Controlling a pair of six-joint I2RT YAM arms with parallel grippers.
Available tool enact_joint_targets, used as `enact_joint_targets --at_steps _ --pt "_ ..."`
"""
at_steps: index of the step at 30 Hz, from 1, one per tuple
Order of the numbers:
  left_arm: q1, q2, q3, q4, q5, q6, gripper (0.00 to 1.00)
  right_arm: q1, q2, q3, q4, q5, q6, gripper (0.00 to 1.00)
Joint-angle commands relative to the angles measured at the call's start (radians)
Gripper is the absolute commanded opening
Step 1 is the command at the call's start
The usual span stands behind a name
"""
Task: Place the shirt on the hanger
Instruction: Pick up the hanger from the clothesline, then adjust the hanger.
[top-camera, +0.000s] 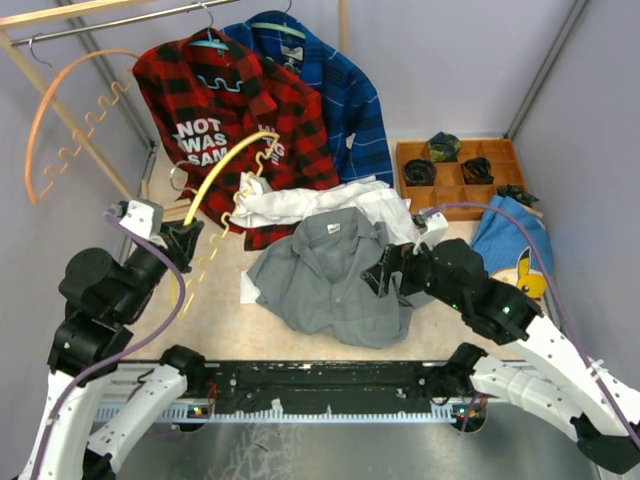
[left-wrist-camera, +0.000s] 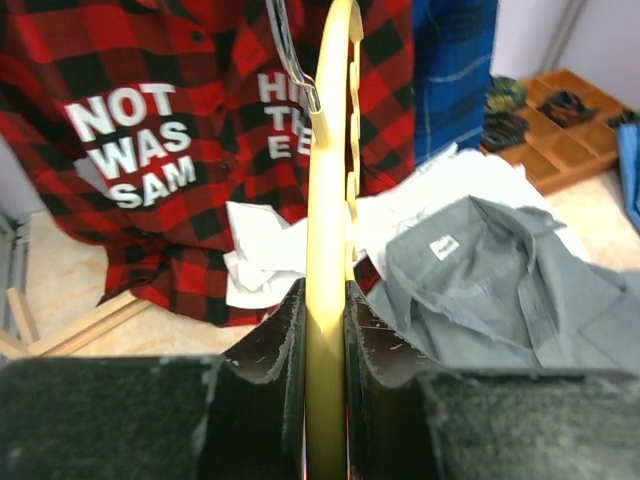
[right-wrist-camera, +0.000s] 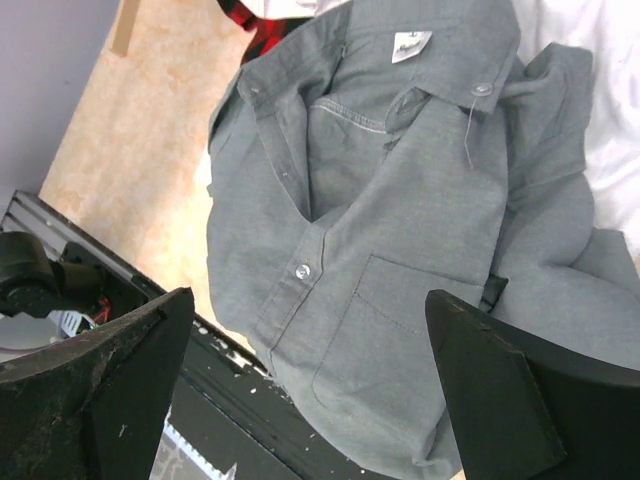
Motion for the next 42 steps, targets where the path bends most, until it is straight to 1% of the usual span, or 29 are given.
enact_joint_targets --at_steps 1,4,7,10,15,17,19,21,24,26,28,31,34,39,42 --pt "-0.011 0.016 -0.006 -0.026 0.159 0.055 0.00 0.005 -0.084 0.067 0.010 0.057 -0.005 0.99" --pt "-0.019 0.028 -0.021 -0.023 0.243 0.060 0.00 0.005 -0.132 0.068 0.009 0.077 -0.012 0.99" --pt "-0.050 0.058 -0.026 -0.006 0.273 0.056 0.00 0.005 -0.175 0.072 0.011 0.073 -0.030 0.99" --pt "-0.084 0.112 -0.010 -0.006 0.288 0.051 0.00 0.005 -0.191 0.088 0.032 0.010 -0.091 0.99" --pt "-0.105 0.200 0.015 -0.005 0.324 0.023 0.00 0.005 -0.181 0.118 0.083 0.016 -0.208 0.99" --pt "-0.108 0.240 0.019 -0.001 0.344 0.014 0.00 0.005 -0.188 0.090 0.155 0.025 -0.289 0.99" --pt "-0.113 0.277 0.025 -0.001 0.356 0.009 0.00 0.005 -0.208 0.032 0.273 0.039 -0.386 0.99" --pt "-0.122 0.303 0.025 -0.001 0.360 0.002 0.00 0.005 -0.228 -0.045 0.451 0.051 -0.506 0.98" --pt "-0.145 0.328 0.018 0.017 0.358 -0.017 0.00 0.005 -0.233 -0.145 0.651 0.039 -0.671 0.95" --pt "-0.169 0.341 0.011 0.036 0.344 -0.036 0.00 0.006 -0.200 -0.166 0.714 0.006 -0.761 0.95" --pt "-0.205 0.355 0.002 0.059 0.313 -0.062 0.00 0.005 -0.154 -0.161 0.728 -0.056 -0.813 0.95" --pt "-0.278 0.389 -0.006 0.094 0.261 -0.110 0.00 0.005 -0.093 -0.159 0.768 -0.137 -0.874 0.94" --pt "-0.357 0.427 -0.015 0.141 0.200 -0.157 0.00 0.006 -0.037 -0.163 0.813 -0.168 -0.946 0.93" --pt "-0.445 0.478 -0.005 0.177 0.117 -0.214 0.00 0.006 0.032 -0.157 0.805 -0.226 -1.071 0.90" --pt "-0.473 0.497 0.006 0.188 0.108 -0.227 0.00 0.008 0.067 -0.158 0.786 -0.228 -1.127 0.88"
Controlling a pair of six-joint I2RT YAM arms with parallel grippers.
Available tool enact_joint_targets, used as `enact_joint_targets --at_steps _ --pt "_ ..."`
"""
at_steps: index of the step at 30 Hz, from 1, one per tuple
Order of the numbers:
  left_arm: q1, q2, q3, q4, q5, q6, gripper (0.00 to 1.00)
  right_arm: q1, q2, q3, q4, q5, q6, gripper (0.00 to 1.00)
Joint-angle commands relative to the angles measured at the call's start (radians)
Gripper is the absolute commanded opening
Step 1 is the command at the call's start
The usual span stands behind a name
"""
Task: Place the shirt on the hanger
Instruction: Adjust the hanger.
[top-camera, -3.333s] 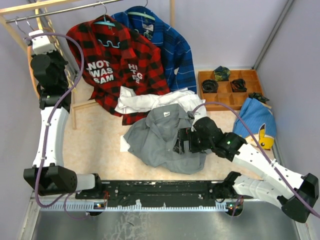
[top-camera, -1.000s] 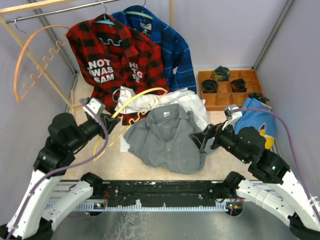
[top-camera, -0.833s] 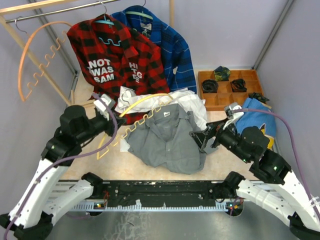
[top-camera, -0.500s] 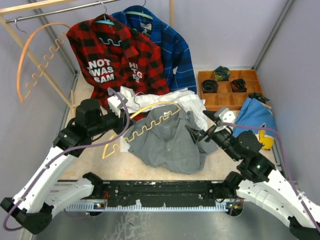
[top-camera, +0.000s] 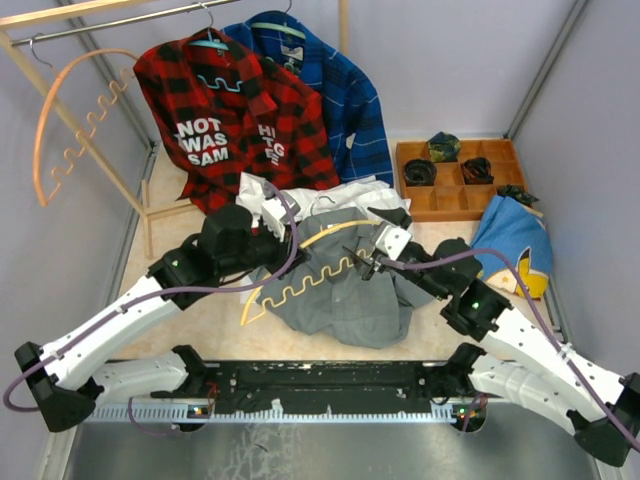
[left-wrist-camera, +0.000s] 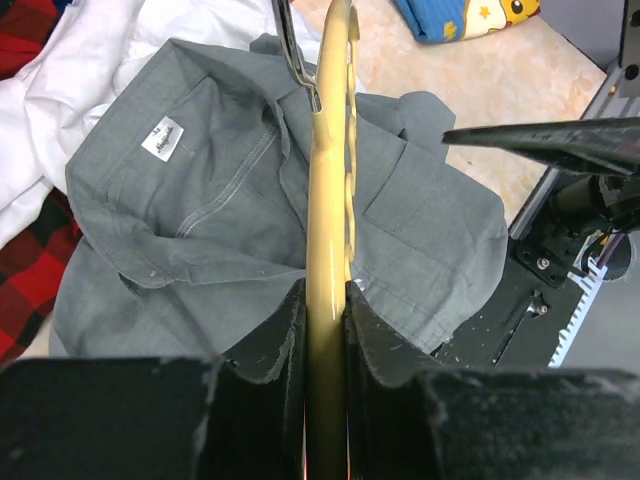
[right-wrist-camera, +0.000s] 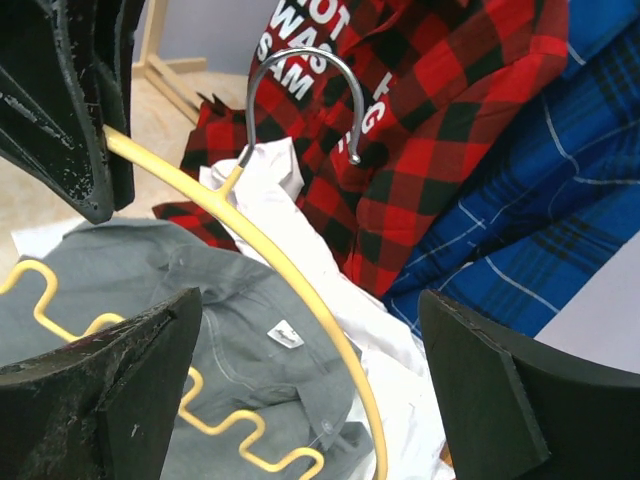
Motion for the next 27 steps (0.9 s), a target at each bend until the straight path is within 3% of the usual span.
enact_joint_targets --at_steps 1,8,18,22,27 --pt "-0.043 0.010 0.030 0.094 -0.058 -0.053 0.00 0.008 0.037 0.012 0.053 -0.030 -0.151 0.87" --pt "-0.096 0.033 0.065 0.056 -0.043 -0.052 0.00 0.008 0.127 0.047 0.012 0.014 -0.314 0.79" --pt "-0.119 0.011 0.089 0.010 -0.024 -0.058 0.02 0.008 0.167 0.078 0.038 0.025 -0.371 0.30" --pt "-0.120 -0.016 0.092 0.034 0.008 -0.073 0.17 0.008 0.196 0.098 0.049 0.038 -0.418 0.08" --pt "-0.120 -0.047 0.131 0.032 0.035 -0.083 0.44 0.008 0.206 0.101 0.084 0.048 -0.475 0.03"
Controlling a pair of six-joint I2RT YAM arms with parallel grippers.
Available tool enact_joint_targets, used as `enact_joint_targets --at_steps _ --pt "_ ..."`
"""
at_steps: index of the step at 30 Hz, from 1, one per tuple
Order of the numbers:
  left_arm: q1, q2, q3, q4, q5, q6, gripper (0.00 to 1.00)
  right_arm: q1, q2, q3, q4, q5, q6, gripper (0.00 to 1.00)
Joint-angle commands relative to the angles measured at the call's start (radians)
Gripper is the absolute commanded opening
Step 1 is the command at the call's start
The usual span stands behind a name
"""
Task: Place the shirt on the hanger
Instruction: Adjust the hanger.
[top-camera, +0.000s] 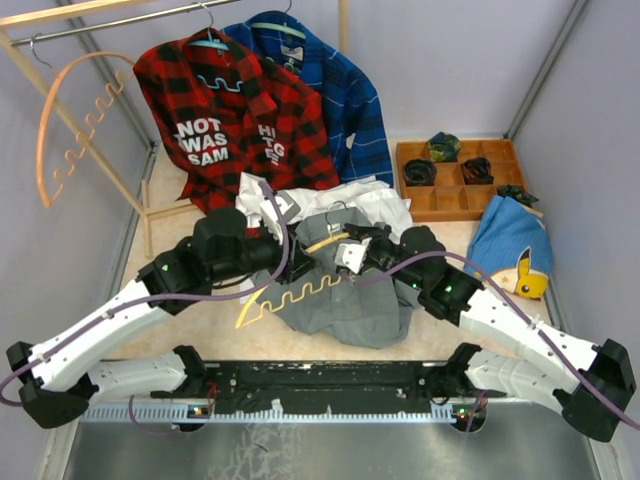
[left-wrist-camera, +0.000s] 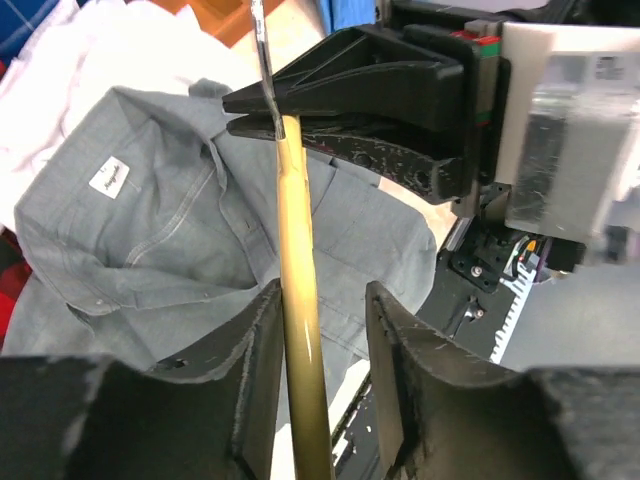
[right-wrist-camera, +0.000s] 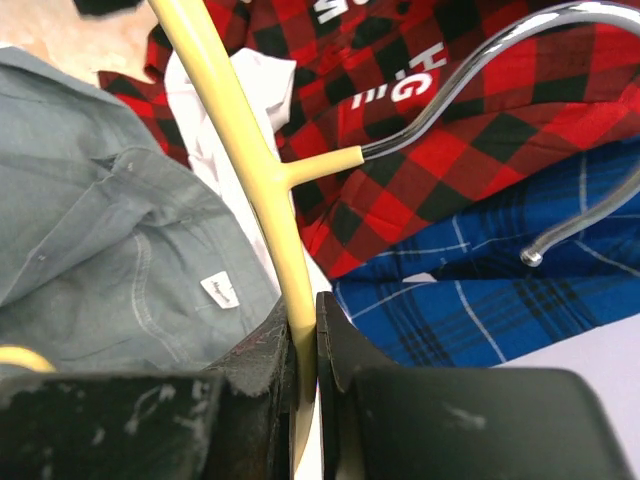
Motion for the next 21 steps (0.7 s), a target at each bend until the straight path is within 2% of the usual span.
enact_joint_targets --at_steps 1,5,9,16,21 --pt "-0.011 -0.056 0.072 0.040 0.063 -0.012 0.48 -0.001 -0.007 0.065 0.130 0.045 -0.023 0.03" --pt "-0.010 -0.109 0.096 0.028 0.069 0.003 0.61 0.000 -0.041 0.045 0.147 -0.006 -0.023 0.03" --pt "-0.011 -0.169 0.097 0.037 0.081 0.015 0.66 0.000 -0.110 -0.025 0.189 -0.122 -0.039 0.03" --pt "-0.010 -0.225 0.022 0.187 0.167 0.001 0.70 -0.001 -0.181 -0.046 0.159 -0.330 -0.009 0.02" --pt "-0.011 -0.182 -0.016 0.325 0.259 -0.038 0.71 -0.001 -0.171 -0.021 0.141 -0.392 0.004 0.01"
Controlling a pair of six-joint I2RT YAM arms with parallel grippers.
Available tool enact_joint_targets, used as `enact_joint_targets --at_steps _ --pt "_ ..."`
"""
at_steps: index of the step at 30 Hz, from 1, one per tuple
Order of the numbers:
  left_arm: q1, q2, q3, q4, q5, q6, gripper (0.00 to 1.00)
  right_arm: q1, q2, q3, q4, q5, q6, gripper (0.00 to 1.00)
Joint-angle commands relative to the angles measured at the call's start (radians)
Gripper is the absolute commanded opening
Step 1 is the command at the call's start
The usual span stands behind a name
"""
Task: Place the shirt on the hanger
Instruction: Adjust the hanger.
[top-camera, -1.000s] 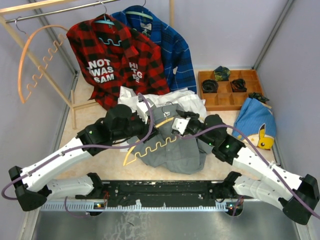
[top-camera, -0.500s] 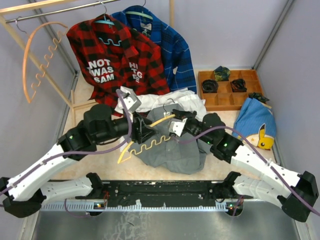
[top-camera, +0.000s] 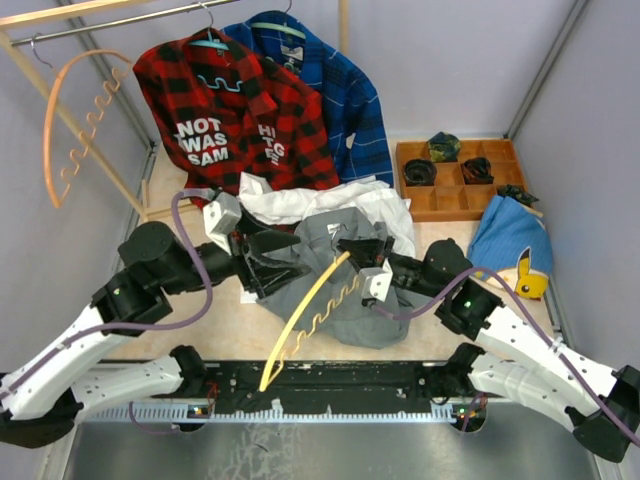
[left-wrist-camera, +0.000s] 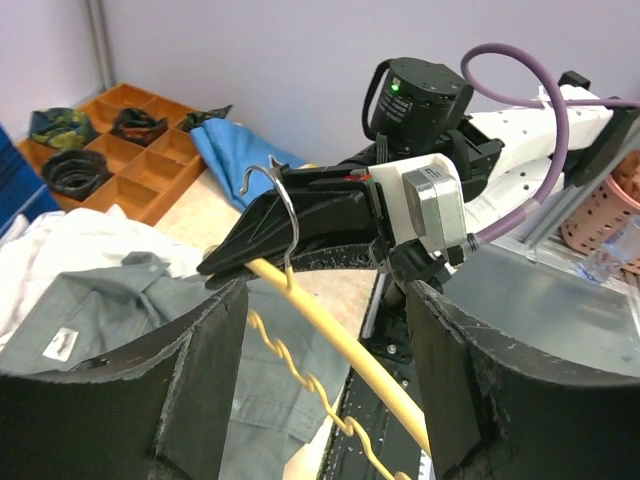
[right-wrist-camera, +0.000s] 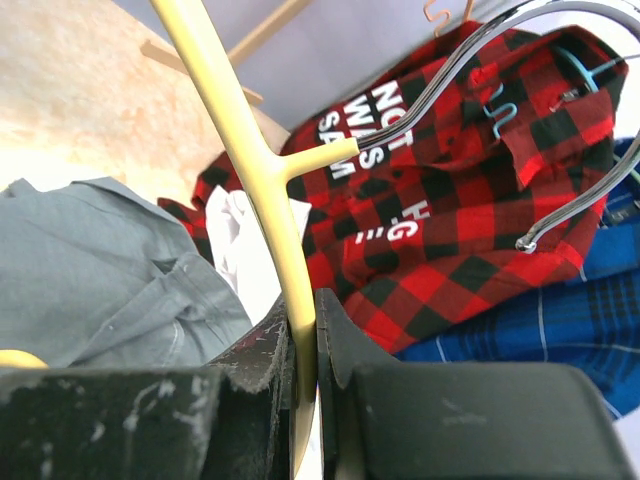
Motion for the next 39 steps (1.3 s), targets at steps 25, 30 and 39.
enact_joint_targets --at_steps 25,30,39 --pt "-0.005 0.239 -0.044 0.354 0.294 -0.104 0.36 0.001 0.019 0.074 0.057 -0.155 0.050 0.05" --pt "-0.006 0.249 -0.023 0.324 0.256 -0.101 0.00 0.001 0.010 0.070 0.037 -0.151 0.056 0.13" --pt "-0.005 0.201 0.025 0.122 -0.045 -0.002 0.00 0.001 -0.105 0.014 0.044 -0.057 0.148 0.61"
